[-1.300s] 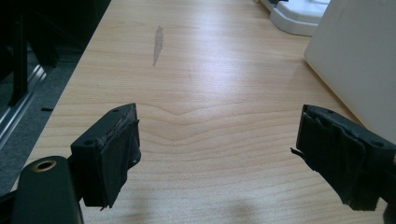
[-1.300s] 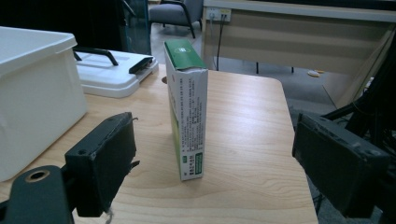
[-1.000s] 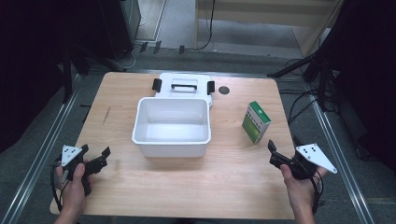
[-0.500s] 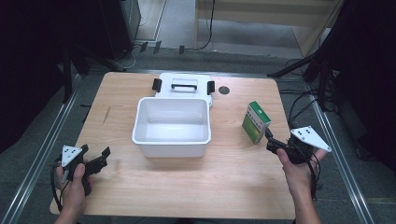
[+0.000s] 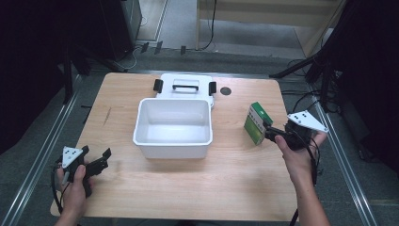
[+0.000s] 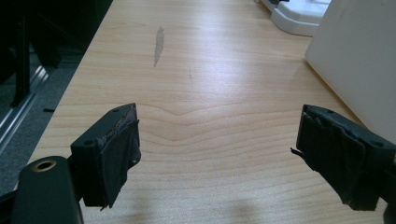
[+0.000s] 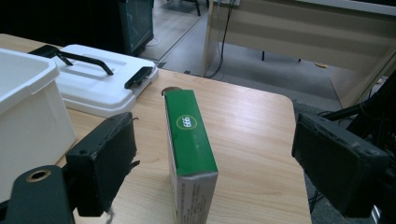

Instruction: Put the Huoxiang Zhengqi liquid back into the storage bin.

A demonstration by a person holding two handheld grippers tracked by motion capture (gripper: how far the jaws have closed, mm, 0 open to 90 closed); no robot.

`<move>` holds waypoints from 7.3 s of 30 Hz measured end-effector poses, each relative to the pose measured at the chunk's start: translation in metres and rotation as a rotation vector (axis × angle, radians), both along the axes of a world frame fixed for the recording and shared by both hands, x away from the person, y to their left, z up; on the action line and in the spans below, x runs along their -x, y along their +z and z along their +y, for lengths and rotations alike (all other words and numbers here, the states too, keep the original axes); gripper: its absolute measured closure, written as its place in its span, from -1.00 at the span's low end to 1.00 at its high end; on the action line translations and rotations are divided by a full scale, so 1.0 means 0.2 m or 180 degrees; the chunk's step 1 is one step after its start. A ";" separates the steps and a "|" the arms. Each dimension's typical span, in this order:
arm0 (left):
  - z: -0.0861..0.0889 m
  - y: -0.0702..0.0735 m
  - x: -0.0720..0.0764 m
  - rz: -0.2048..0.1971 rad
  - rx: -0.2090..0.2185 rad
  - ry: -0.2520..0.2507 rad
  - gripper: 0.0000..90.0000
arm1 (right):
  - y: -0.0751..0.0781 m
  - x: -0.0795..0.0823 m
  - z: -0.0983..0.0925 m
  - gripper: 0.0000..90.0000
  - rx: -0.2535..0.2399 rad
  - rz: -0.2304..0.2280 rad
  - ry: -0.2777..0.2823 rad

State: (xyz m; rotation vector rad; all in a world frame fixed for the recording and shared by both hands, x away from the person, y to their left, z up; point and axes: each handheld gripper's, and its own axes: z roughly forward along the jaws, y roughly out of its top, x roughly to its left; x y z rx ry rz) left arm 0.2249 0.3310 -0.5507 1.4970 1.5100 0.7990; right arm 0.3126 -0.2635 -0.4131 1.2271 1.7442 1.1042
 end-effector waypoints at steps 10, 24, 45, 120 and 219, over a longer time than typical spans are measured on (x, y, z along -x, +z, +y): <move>0.00 0.00 0.00 0.0001 0.0007 0.0001 -0.69 | 0.03 -0.09 0.03 -0.71 0.0068 0.0045 -0.0030; 0.00 0.00 0.00 -0.0003 0.0012 0.0003 -0.69 | 0.07 -0.17 0.07 -0.71 0.0161 0.0091 -0.0070; 0.00 0.00 0.00 0.0003 0.0010 -0.0002 -0.69 | 0.12 -0.36 0.11 -0.70 0.0423 0.0825 0.0013; 0.00 0.00 0.00 0.0005 0.0017 -0.0025 -0.69 | 0.15 -0.71 0.28 0.26 0.1319 0.3290 0.0511; 0.00 0.00 0.00 -0.0005 0.0034 -0.0037 -0.69 | 0.87 -0.40 1.10 0.43 0.2487 0.2003 0.2791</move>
